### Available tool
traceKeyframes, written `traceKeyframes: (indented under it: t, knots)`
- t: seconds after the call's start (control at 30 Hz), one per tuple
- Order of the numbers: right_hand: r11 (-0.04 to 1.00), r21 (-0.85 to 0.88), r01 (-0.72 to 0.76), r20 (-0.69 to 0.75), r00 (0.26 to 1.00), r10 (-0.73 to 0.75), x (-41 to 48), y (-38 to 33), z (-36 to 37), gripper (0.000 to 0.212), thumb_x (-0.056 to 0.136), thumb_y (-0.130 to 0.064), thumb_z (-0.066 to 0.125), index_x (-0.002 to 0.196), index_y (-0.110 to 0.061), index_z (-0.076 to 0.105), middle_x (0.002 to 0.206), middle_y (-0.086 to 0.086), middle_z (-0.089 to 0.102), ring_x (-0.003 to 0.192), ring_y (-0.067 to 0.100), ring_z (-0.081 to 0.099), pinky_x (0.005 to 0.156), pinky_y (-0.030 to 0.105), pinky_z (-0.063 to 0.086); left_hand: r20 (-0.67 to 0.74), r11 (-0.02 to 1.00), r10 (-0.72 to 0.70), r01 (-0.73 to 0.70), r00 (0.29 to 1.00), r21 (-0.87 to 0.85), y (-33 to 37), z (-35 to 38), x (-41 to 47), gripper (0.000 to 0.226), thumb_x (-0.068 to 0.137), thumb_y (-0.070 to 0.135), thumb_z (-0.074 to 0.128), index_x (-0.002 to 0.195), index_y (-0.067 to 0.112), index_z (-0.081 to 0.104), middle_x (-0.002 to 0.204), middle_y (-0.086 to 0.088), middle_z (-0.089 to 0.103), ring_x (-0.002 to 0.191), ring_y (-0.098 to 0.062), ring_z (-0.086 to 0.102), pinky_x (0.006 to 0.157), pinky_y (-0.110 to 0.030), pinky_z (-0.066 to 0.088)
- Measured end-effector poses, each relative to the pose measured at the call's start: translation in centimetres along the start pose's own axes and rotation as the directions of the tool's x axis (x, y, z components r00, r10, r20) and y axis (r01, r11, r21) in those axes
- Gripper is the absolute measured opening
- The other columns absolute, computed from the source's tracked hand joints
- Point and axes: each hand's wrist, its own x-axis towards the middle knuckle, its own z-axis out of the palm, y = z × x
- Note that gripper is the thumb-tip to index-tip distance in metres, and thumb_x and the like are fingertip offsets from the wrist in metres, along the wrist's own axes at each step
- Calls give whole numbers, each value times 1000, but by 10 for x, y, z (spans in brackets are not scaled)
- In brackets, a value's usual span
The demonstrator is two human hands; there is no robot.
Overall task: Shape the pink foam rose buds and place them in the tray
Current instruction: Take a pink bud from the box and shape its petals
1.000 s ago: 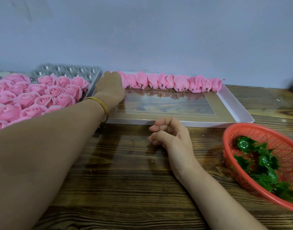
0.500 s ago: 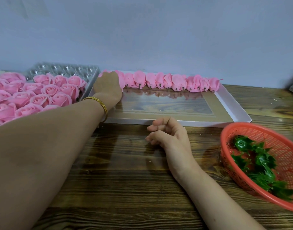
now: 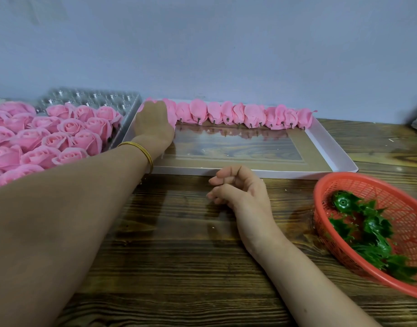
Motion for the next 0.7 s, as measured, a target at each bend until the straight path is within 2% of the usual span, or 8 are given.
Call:
traceKeyframes:
  t: [0.1, 0.3, 0.43, 0.5, 0.63, 0.7]
  knots:
    - [1000, -2, -1, 1, 1000, 1, 0, 0, 0, 26, 76, 20, 57, 93, -1, 59, 80, 9, 64, 63, 12, 58, 59, 17, 48, -4, 1000, 1, -1, 1000, -20, 0, 1, -1, 22, 94, 9, 50, 112, 1, 61, 114, -21, 59, 110, -36, 54, 92, -42, 49]
    - [1000, -16, 8, 1, 1000, -8, 0, 0, 1, 26, 74, 21, 57, 91, 0, 59, 79, 10, 64, 58, 9, 55, 57, 16, 46, 24, 998, -22, 23, 999, -59, -4, 4, -2, 30, 88, 16, 65, 114, 2, 59, 119, -18, 56, 109, -36, 55, 91, -41, 49]
    - [1000, -21, 13, 1, 1000, -13, -1, 0, 0, 25, 74, 21, 57, 93, 4, 59, 77, 8, 63, 57, 8, 57, 58, 16, 47, -7, 989, -22, 21, 1000, -149, -2, 0, -5, 10, 85, 18, 64, 87, 13, 55, 97, -12, 57, 103, -35, 56, 76, -33, 41]
    - [999, -27, 16, 3, 1000, -16, -1, 0, 0, 25, 75, 21, 57, 96, 8, 60, 76, 8, 63, 58, 9, 57, 58, 16, 47, -22, 979, -35, 30, 999, -202, 0, -3, -7, 16, 85, 19, 62, 78, 17, 48, 89, -7, 53, 100, -35, 56, 71, -30, 37]
    - [999, -34, 20, 7, 1000, -20, -1, 0, -1, 25, 75, 21, 57, 97, 10, 59, 76, 9, 62, 59, 10, 56, 58, 16, 47, -48, 960, -87, 71, 995, -270, 4, -5, -11, 10, 84, 20, 61, 87, 14, 54, 99, -12, 61, 98, -33, 57, 72, -31, 39]
    - [999, -32, 19, 5, 1000, -19, -2, 0, -1, 25, 75, 21, 56, 97, 11, 59, 76, 9, 62, 59, 10, 56, 58, 16, 48, -62, 953, -105, 83, 993, -292, 6, -6, -13, 15, 80, 17, 66, 89, 14, 55, 95, -9, 60, 95, -30, 57, 71, -31, 37]
